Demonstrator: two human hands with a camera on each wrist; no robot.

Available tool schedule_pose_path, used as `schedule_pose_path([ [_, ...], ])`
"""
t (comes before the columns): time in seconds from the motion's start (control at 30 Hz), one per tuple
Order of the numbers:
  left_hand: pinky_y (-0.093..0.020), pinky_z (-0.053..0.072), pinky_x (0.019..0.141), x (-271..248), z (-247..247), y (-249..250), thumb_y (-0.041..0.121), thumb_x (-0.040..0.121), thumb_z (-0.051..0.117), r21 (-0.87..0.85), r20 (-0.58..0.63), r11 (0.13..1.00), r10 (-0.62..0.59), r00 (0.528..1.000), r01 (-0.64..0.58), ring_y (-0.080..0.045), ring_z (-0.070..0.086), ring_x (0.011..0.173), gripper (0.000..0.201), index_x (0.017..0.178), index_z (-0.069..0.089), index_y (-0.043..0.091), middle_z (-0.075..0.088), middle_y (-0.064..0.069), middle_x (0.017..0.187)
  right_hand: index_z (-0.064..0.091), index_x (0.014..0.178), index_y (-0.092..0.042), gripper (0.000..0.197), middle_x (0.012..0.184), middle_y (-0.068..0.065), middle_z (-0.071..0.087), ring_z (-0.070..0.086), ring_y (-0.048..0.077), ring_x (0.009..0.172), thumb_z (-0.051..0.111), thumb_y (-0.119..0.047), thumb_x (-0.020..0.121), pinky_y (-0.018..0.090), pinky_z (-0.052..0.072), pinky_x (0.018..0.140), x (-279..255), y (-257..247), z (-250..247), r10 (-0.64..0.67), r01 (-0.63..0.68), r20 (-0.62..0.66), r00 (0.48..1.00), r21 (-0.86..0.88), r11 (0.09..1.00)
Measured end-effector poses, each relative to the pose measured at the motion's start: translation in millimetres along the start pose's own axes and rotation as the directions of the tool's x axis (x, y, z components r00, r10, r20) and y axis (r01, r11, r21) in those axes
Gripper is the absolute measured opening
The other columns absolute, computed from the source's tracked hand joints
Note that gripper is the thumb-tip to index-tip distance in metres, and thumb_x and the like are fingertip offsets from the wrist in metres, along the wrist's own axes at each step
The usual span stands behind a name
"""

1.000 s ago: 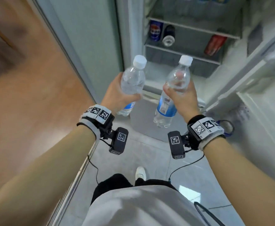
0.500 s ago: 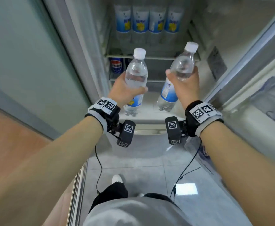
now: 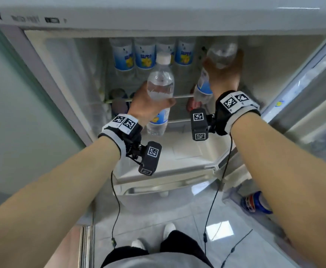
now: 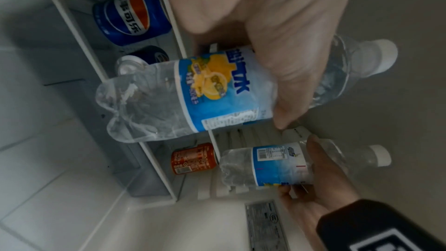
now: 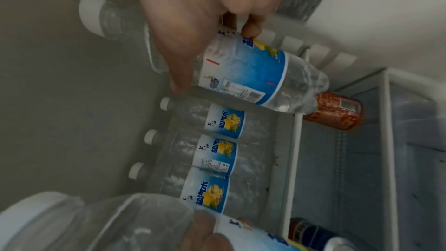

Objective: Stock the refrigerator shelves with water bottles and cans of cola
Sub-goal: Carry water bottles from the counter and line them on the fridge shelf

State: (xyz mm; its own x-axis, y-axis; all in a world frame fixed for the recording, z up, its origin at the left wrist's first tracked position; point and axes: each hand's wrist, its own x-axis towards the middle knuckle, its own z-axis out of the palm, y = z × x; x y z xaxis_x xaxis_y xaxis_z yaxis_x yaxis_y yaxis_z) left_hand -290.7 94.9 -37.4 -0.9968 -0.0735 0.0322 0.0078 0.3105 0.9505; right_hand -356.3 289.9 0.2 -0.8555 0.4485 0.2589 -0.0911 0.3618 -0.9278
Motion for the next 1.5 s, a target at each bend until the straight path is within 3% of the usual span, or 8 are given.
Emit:
schedule_pose_path([
  [0.13,-0.025,0.055,0.083,20,2,4,0.023,0.073,0.083,0.027,-0.047,0.999,0.046,0.998,-0.045,-0.004,0.067,0.092,0.036,0.105,0.066,0.017,0.069,0.012,0.096,0.033,0.149,-0.011,0.084,0.143,0.005,0.051,0.049,0.017,0.13,0.077,-0.034,0.081,0.009,0.032,0.094,25,2,17,-0.076,0.077,0.04,0.996,-0.026,0.997],
  [0.23,-0.03,0.057,0.088,32,3,3,0.022,0.071,0.084,-0.016,-0.081,0.997,0.076,0.994,-0.078,-0.007,0.068,0.098,0.046,0.112,0.065,0.016,0.071,0.007,0.105,0.034,0.147,-0.009,0.086,0.144,0.008,0.05,0.048,0.02,0.132,0.077,-0.036,0.077,0.022,0.035,0.11,42,7,27,-0.131,0.132,0.058,0.99,-0.015,0.991],
  [0.47,-0.039,0.058,0.09,48,5,-5,0.029,0.066,0.085,-0.088,-0.077,0.994,0.064,0.995,-0.07,-0.01,0.07,0.098,0.05,0.111,0.066,0.018,0.073,0.004,0.106,0.018,0.155,-0.012,0.106,0.157,0.007,0.033,0.034,0.023,0.144,0.078,-0.048,0.075,0.034,0.028,0.119,68,23,37,-0.09,0.096,0.07,0.994,-0.093,0.991],
  [0.63,-0.037,0.059,0.09,56,13,-6,0.021,0.069,0.086,-0.142,-0.08,0.987,0.067,0.995,-0.078,-0.012,0.071,0.098,0.051,0.114,0.065,0.011,0.073,-0.001,0.108,0.027,0.15,-0.009,0.09,0.142,0.006,0.049,0.051,0.018,0.125,0.077,-0.035,0.08,0.018,0.035,0.094,71,37,36,-0.041,0.066,0.131,0.991,-0.189,0.98],
  [0.73,-0.035,0.058,0.09,58,19,-8,0.018,0.071,0.085,-0.159,-0.085,0.984,0.067,0.994,-0.08,-0.013,0.07,0.099,0.049,0.115,0.065,0.01,0.072,-0.004,0.109,0.047,0.13,-0.009,0.069,0.112,-0.002,0.059,0.062,0.015,0.102,0.082,-0.029,0.073,0.022,0.046,0.082,71,57,37,0.005,0.031,0.171,0.985,-0.206,0.978],
  [0.87,-0.033,0.059,0.088,58,26,-12,0.013,0.072,0.084,-0.187,-0.075,0.978,0.075,0.994,-0.088,-0.012,0.071,0.097,0.045,0.114,0.067,0.008,0.073,-0.003,0.107,0.051,0.123,-0.01,0.05,0.104,-0.005,0.054,0.057,0.013,0.093,0.075,-0.032,0.084,0.022,0.042,0.078,66,66,40,-0.018,0.059,0.148,0.989,-0.281,0.958],
  [1.1,-0.028,0.059,0.085,53,20,-12,0.007,0.074,0.081,-0.193,-0.06,0.978,0.072,0.996,-0.082,-0.011,0.071,0.095,0.043,0.115,0.066,0.009,0.073,-0.002,0.106,0.045,0.141,-0.017,0.056,0.142,0.004,0.052,0.052,0.025,0.129,0.052,-0.048,0.095,0.031,0.041,0.096,81,54,57,-0.122,0.213,0.201,0.972,-0.529,0.822],
  [1.5,-0.015,0.056,0.076,51,19,-11,0.011,0.073,0.083,-0.096,-0.053,0.99,0.1,0.994,-0.105,-0.003,0.069,0.091,0.042,0.111,0.065,0.01,0.072,0.003,0.103,0.049,0.137,-0.02,0.052,0.137,0.003,0.056,0.054,0.024,0.124,0.057,-0.046,0.093,0.026,0.036,0.093,101,55,64,-0.167,0.297,0.296,0.941,-0.48,0.825],
])
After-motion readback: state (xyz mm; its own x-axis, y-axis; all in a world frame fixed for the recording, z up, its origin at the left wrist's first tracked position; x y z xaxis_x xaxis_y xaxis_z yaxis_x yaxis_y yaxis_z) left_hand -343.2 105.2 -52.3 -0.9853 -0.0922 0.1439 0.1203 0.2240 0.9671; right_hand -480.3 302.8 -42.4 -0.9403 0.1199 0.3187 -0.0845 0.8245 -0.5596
